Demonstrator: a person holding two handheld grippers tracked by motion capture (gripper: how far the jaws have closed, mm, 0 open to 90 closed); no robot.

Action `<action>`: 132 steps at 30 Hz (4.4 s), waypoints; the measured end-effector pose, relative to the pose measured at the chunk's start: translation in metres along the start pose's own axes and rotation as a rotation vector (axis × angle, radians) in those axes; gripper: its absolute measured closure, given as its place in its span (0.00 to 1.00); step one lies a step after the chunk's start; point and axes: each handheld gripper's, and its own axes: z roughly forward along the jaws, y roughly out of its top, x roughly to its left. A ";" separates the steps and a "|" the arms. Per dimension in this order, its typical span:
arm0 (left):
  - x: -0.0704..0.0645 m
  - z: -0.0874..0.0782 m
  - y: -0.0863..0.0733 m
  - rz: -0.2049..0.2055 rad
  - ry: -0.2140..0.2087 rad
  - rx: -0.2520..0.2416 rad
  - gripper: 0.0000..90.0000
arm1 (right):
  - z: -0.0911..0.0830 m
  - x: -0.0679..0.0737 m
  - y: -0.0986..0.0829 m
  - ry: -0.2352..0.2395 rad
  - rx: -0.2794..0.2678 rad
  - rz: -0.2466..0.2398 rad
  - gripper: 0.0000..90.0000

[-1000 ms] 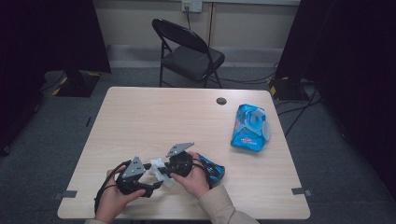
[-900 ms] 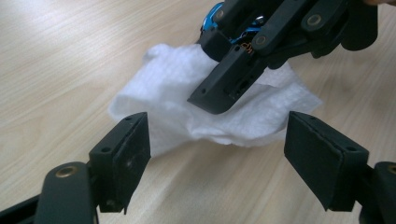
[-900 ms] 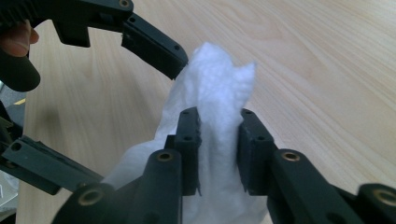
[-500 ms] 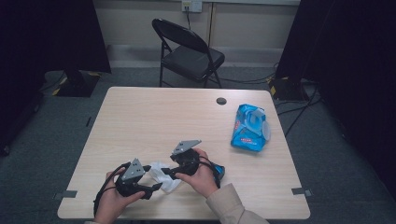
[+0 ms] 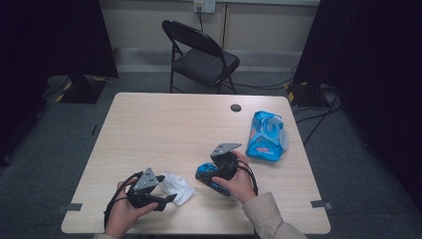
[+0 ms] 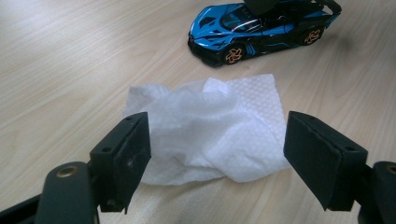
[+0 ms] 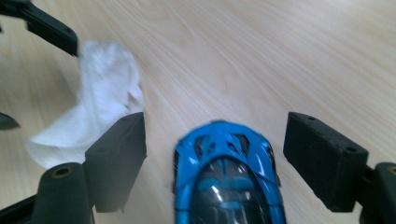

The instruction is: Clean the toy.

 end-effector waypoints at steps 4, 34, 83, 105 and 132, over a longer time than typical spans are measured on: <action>0.002 0.002 -0.001 -0.005 -0.001 0.003 0.25 | 0.009 -0.006 -0.006 0.009 0.027 0.002 0.24; 0.005 0.006 -0.004 -0.011 -0.006 0.017 0.26 | 0.037 0.000 -0.016 -0.036 0.131 -0.062 0.27; 0.005 0.013 0.000 0.000 -0.008 0.021 0.26 | 0.012 -0.011 -0.028 -0.029 0.108 0.006 0.28; 0.004 0.015 0.000 -0.001 -0.015 0.026 0.26 | 0.011 -0.010 -0.023 -0.026 0.127 -0.034 0.21; 0.007 0.013 -0.001 -0.010 -0.017 0.012 0.26 | 0.034 -0.005 -0.014 -0.062 0.176 -0.040 0.28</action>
